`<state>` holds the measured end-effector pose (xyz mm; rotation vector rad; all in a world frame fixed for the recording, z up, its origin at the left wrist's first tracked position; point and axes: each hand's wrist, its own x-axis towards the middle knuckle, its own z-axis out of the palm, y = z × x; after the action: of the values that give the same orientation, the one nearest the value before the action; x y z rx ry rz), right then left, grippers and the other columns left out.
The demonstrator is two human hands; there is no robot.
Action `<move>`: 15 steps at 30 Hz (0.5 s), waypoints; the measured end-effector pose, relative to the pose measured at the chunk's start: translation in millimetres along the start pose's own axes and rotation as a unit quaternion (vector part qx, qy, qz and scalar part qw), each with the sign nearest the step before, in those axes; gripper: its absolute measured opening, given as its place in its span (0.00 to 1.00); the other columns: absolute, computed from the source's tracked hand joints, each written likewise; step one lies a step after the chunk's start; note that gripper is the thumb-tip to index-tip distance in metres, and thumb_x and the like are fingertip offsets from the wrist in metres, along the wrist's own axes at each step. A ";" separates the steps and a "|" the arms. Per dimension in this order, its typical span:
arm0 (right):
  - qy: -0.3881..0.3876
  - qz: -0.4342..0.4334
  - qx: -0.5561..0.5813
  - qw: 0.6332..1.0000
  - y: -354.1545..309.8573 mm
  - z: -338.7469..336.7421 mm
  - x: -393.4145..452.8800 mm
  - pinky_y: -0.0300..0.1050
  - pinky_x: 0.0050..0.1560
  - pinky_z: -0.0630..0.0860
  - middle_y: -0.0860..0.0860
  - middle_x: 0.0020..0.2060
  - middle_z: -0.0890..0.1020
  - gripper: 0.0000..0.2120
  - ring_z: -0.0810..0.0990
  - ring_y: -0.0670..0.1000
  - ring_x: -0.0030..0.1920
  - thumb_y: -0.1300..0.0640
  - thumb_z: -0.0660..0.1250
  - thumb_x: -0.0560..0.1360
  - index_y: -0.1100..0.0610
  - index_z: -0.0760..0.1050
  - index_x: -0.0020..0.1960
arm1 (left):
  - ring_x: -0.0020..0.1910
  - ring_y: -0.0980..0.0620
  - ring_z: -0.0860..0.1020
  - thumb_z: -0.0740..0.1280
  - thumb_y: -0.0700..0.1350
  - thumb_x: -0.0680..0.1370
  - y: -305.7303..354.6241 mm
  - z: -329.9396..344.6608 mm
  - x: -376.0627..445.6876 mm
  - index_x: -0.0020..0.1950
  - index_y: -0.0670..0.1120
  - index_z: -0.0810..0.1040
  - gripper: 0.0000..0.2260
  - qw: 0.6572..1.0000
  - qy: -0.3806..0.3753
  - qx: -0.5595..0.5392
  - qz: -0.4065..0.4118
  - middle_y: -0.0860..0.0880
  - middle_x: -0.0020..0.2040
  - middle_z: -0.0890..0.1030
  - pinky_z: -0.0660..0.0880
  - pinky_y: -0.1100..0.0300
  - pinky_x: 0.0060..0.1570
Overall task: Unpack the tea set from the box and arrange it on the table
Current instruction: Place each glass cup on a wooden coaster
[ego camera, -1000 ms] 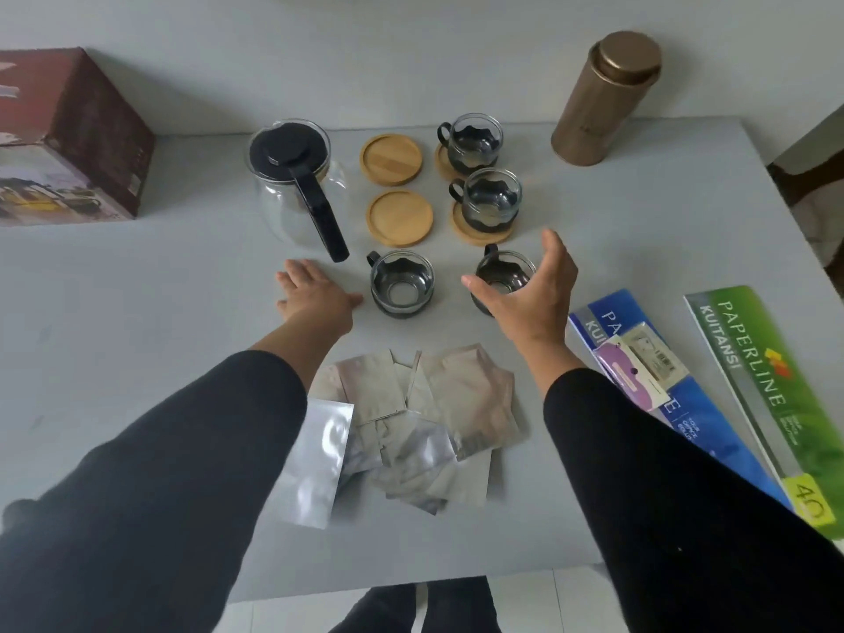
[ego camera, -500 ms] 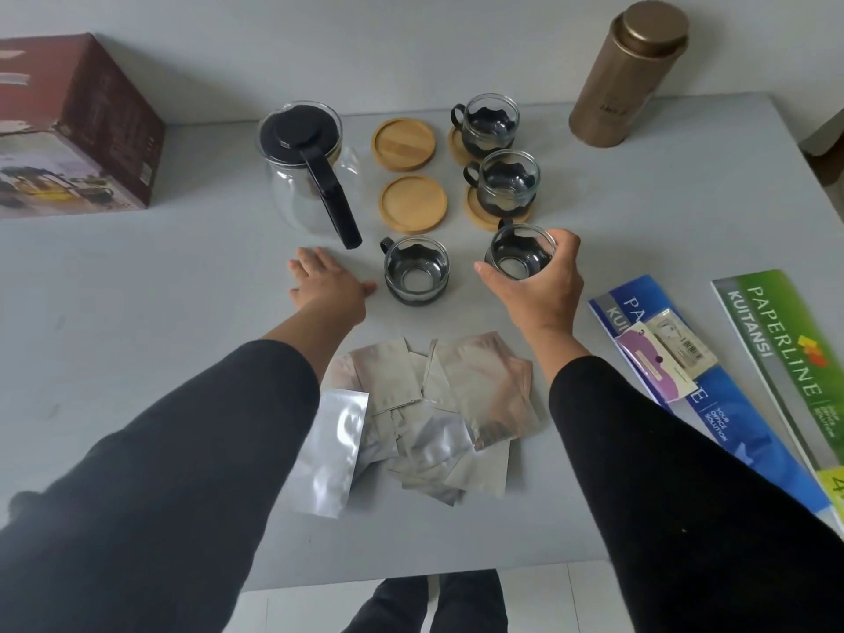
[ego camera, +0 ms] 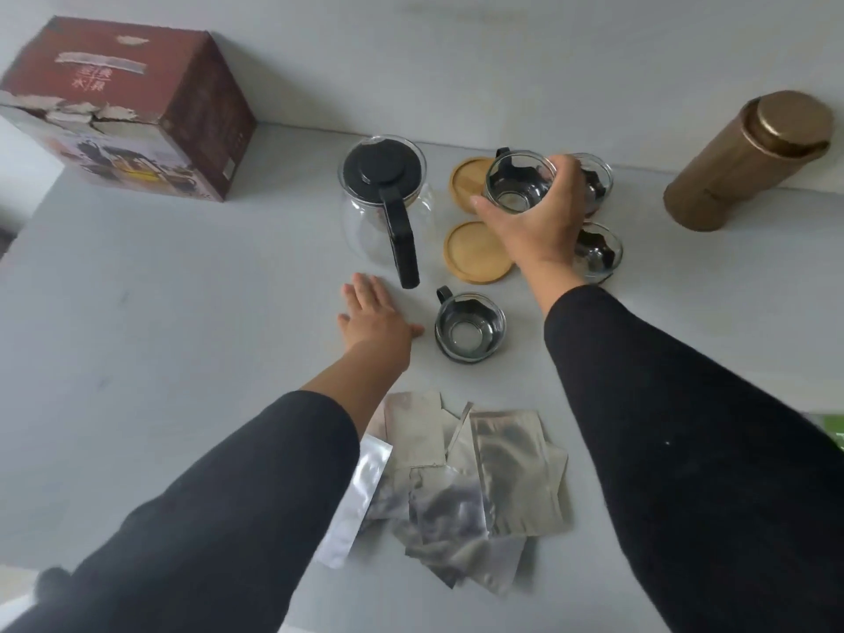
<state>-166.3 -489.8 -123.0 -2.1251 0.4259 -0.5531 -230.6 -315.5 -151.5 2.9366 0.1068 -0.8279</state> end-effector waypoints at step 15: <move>-0.137 0.024 -0.031 0.990 14.2 49.9 54.1 0.40 0.59 0.70 0.53 0.61 0.73 0.40 0.72 0.51 0.60 0.46 0.78 0.62 0.58 0.63 0.66 | 0.76 0.40 0.38 0.55 0.56 0.81 7.5 -2.8 5.2 0.75 0.38 0.33 0.38 0.998 -0.039 0.043 -0.026 0.40 0.76 0.33 0.51 0.47 0.74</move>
<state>-95.7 -490.6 -148.2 -2.2048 0.3404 -0.2180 -224.0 -322.4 -151.3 2.9880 0.1464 -0.9768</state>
